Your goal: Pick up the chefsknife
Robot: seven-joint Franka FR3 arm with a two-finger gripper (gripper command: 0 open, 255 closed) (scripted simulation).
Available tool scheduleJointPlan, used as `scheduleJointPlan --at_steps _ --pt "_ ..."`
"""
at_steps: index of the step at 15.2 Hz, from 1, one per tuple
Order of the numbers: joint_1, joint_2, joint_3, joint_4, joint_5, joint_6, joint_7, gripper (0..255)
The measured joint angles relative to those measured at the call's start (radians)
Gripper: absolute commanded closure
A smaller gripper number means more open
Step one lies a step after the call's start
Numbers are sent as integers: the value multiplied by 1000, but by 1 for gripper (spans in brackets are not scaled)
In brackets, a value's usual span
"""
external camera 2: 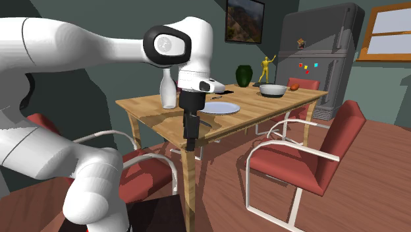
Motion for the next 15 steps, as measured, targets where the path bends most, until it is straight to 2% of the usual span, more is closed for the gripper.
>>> scheduleJointPlan --at_steps 3,6,15 --pt "2 3 31 2 25 -2 45 0" --pt "9 14 107 14 88 -6 158 0" --pt "3 179 340 140 246 39 515 0"
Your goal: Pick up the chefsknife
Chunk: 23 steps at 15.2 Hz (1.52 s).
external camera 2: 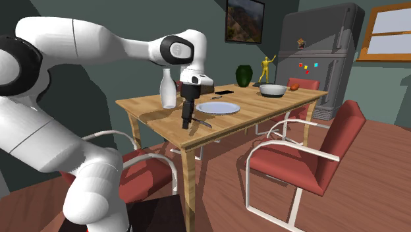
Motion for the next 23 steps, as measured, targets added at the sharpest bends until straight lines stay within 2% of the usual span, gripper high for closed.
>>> scheduleJointPlan --at_steps 4,9,13,17,18,23 --pt "-15 103 103 90 39 23 166 0" --pt "-45 269 231 223 40 65 377 0" --pt "-63 432 332 362 -6 81 563 0" --pt "-51 638 417 530 -109 82 765 0" --pt "-45 667 424 547 -126 87 792 0" --pt "-38 689 429 498 -138 153 814 0"
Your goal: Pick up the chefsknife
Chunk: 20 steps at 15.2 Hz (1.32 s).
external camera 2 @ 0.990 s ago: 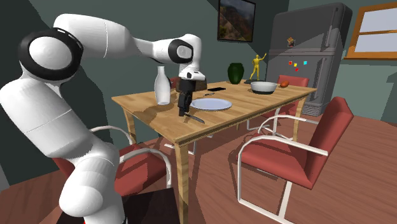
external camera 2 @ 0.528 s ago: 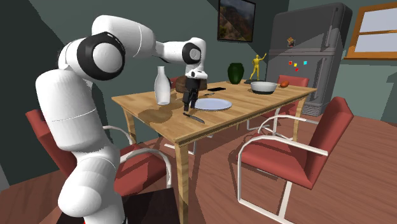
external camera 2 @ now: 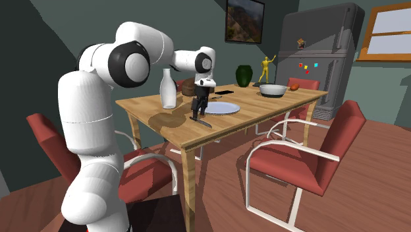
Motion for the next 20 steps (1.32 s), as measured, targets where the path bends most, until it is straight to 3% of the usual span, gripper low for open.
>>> scheduleJointPlan --at_steps 3,4,14,20 --pt "1 3 0 -28 -2 30 0 0" --pt "1 4 1 -29 -3 32 1 255" --pt "1 2 1 -27 -2 36 0 255" --pt "3 8 2 39 -5 -32 7 255"
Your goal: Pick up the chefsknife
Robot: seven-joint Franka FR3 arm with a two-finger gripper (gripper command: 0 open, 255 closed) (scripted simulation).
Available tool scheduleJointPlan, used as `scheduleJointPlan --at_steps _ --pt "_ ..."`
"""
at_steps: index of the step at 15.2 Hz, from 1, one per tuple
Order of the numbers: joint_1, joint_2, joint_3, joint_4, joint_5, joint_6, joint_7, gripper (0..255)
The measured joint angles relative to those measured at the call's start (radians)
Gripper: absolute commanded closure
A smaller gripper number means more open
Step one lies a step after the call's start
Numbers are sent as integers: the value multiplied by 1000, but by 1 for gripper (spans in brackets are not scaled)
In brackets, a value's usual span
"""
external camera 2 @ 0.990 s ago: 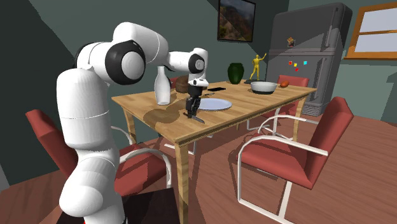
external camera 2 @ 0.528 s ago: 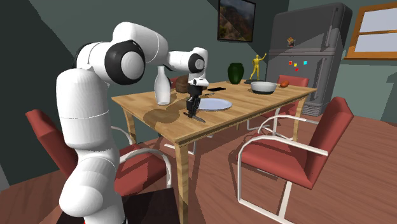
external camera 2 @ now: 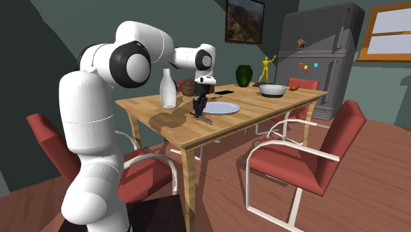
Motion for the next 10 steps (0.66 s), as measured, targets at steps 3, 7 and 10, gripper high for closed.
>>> scheduleJointPlan --at_steps 3,7,10 --pt "-1 0 -1 39 0 -40 1 255" --pt "4 12 3 104 -7 -95 11 255" --pt "6 19 4 149 -12 -135 16 255"
